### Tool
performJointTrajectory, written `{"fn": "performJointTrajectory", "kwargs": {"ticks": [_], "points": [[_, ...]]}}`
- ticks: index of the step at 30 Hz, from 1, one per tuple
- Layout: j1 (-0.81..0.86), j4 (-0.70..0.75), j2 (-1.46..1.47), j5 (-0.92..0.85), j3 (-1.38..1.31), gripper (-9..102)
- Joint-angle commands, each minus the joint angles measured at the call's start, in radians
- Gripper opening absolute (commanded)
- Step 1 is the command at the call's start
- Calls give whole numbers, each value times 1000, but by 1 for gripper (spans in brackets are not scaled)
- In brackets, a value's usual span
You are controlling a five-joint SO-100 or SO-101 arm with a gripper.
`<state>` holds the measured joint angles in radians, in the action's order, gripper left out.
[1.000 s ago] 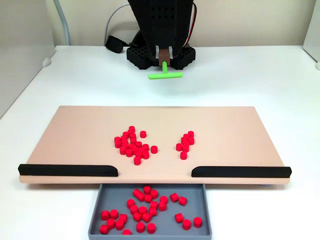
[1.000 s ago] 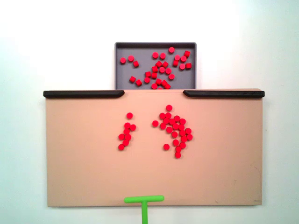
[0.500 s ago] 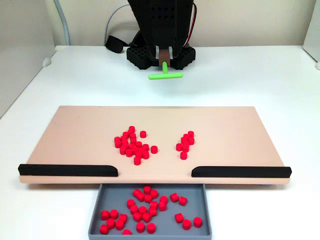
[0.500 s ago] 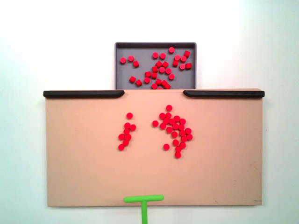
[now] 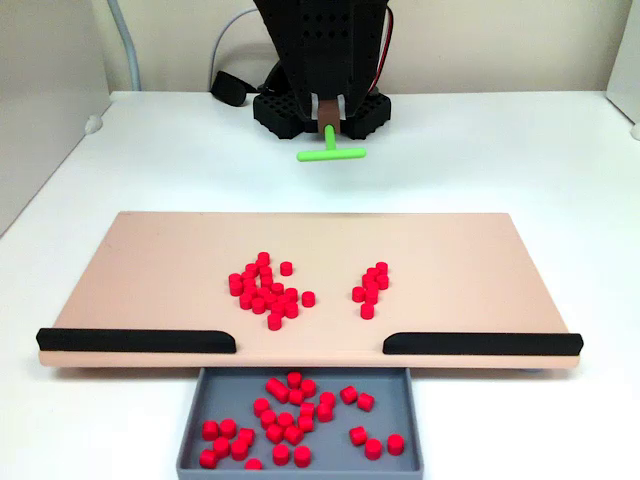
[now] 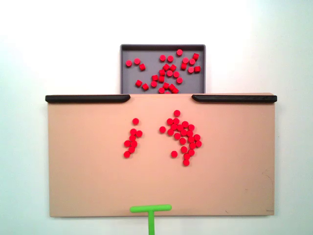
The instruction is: Push granules from left to the grey container
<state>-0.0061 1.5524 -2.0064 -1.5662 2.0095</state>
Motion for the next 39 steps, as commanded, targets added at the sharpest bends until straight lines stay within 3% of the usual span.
{"fn": "performJointTrajectory", "kwargs": {"ticks": [1, 39], "points": [[-11, 3, 2, 23, -6, 0], [-14, -3, 2, 61, -20, 0]]}}
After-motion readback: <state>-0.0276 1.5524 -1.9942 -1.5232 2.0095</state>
